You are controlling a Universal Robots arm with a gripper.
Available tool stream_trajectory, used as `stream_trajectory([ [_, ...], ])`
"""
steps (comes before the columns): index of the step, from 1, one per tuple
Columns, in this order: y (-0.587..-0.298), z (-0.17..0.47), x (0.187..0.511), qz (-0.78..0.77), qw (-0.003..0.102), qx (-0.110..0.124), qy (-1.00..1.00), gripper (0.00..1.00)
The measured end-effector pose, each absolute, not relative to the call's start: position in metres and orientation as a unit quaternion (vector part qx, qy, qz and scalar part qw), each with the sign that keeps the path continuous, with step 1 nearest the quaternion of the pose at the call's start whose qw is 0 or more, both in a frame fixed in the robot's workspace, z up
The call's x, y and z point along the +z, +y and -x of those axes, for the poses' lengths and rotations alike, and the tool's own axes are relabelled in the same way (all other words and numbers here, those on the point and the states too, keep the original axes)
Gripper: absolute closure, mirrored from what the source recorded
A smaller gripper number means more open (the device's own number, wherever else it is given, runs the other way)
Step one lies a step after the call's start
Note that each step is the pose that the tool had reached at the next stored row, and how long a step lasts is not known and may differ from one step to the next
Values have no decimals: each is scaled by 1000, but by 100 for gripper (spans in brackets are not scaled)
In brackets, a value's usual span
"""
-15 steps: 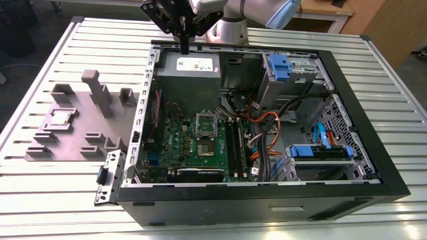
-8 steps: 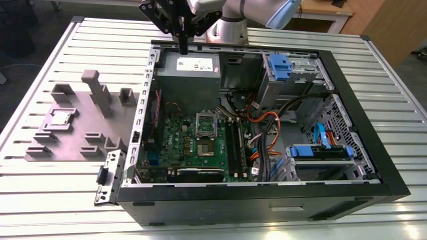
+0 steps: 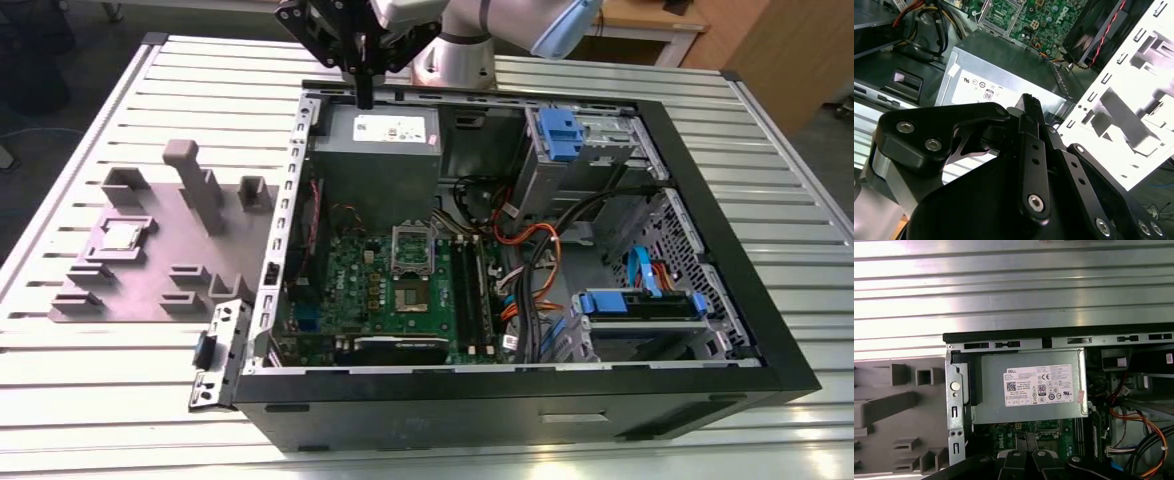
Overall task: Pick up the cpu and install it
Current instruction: 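Reach for the cpu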
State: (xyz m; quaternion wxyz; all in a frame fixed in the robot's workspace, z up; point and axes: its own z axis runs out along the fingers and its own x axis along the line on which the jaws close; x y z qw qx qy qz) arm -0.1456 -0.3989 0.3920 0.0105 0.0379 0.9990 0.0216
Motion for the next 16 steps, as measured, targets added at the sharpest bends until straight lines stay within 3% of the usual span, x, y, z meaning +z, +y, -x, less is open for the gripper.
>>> stream_trajectory([
  [16,-399,149,392,-38,10,22,999,89],
])
